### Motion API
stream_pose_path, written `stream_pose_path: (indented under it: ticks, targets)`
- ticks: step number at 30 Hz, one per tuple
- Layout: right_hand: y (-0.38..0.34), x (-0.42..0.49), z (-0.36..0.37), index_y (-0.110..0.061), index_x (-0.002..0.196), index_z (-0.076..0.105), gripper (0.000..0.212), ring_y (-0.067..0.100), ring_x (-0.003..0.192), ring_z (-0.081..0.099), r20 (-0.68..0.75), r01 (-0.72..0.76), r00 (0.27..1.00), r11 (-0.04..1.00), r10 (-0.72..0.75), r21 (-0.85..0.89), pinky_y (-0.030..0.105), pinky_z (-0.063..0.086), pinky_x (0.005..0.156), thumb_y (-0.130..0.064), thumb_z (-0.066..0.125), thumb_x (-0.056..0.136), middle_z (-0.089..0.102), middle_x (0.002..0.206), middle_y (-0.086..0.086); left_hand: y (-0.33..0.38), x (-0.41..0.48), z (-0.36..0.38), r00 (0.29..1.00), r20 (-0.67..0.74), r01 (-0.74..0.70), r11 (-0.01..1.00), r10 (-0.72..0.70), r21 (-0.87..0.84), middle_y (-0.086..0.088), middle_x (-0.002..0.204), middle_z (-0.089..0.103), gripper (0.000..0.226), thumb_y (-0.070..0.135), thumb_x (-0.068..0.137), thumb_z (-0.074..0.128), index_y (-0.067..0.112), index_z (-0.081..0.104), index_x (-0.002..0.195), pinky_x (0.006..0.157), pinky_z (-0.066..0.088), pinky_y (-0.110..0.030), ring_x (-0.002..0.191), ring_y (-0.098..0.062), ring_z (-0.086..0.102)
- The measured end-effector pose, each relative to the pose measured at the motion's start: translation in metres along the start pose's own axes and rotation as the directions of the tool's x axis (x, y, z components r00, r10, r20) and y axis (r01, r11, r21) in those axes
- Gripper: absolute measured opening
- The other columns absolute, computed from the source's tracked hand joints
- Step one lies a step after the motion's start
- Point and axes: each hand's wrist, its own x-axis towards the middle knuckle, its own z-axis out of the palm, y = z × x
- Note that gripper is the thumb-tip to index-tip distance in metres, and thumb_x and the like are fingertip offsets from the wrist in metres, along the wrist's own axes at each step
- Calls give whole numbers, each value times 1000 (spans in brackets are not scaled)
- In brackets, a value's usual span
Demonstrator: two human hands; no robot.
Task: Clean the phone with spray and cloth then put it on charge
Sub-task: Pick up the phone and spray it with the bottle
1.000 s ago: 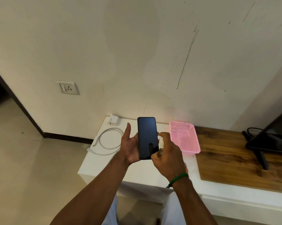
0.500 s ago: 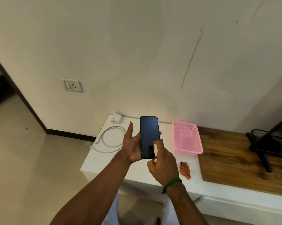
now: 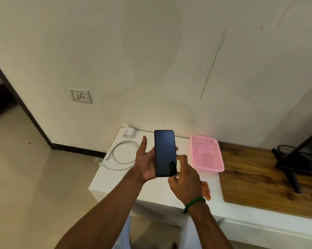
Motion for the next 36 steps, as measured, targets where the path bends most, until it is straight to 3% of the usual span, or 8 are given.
stream_pose_path:
  ticks: [4, 10, 13, 19, 26, 32, 36]
  targets:
    - [0, 5, -13, -19, 123, 40, 54, 17, 71, 60, -43, 2, 999, 1000, -1, 22, 17, 45, 65, -14, 67, 76, 64, 93, 4, 0, 1, -2, 999, 38, 17, 1000, -18, 21, -17, 148, 32, 100, 85, 72, 38, 18, 37, 146, 112, 21, -54, 119, -37, 47]
    - [-4, 20, -32, -17, 121, 42, 56, 14, 59, 55, -84, 25, 996, 999, -23, 22, 25, 51, 64, -9, 68, 72, 54, 75, -5, -4, 4, -3, 998, 48, 39, 999, -38, -18, -17, 147, 34, 99, 86, 74, 34, 17, 39, 146, 110, 26, -55, 121, -39, 45]
    - [-3, 27, -32, -18, 122, 40, 54, 16, 63, 57, -66, 17, 998, 1000, -17, 4, 21, 49, 66, -13, 68, 75, 62, 79, 3, -5, 5, -3, 999, 20, 41, 999, -41, -21, -17, 140, 44, 97, 86, 73, 36, 17, 46, 142, 109, 29, -54, 116, -38, 51]
    - [2, 29, -18, -17, 116, 41, 48, 17, 65, 60, -20, 5, 1000, 1000, -5, -18, 22, 53, 62, -14, 67, 76, 56, 81, 0, -5, 2, 1, 1000, 3, 20, 1000, -20, -18, -16, 123, 63, 91, 84, 73, 33, 16, 65, 124, 98, 43, -49, 105, -35, 62]
    - [10, 27, -13, -18, 123, 40, 54, 10, 63, 54, 9, -20, 1000, 1000, 19, 23, 15, 46, 62, -13, 68, 77, 66, 97, 7, -4, 2, 0, 999, 48, 6, 1000, -6, 11, -17, 137, 46, 97, 85, 74, 36, 15, 45, 142, 103, 38, -51, 115, -38, 53]
    - [18, 30, -15, -16, 126, 40, 57, 14, 64, 58, -50, -37, 998, 999, 38, 19, 21, 50, 67, -13, 68, 76, 54, 77, -4, -4, 2, -4, 997, 63, 51, 998, -52, 31, -17, 149, 33, 101, 86, 72, 37, 17, 37, 146, 113, 18, -59, 126, -40, 42]
    - [24, 41, -27, -16, 124, 40, 58, 15, 60, 55, -179, 12, 984, 998, 0, 67, 31, 55, 64, -9, 68, 73, 54, 70, -2, -2, -1, -6, 997, 53, 55, 998, -56, 20, -17, 151, 31, 100, 84, 72, 43, 16, 38, 146, 115, 16, -57, 127, -41, 41]
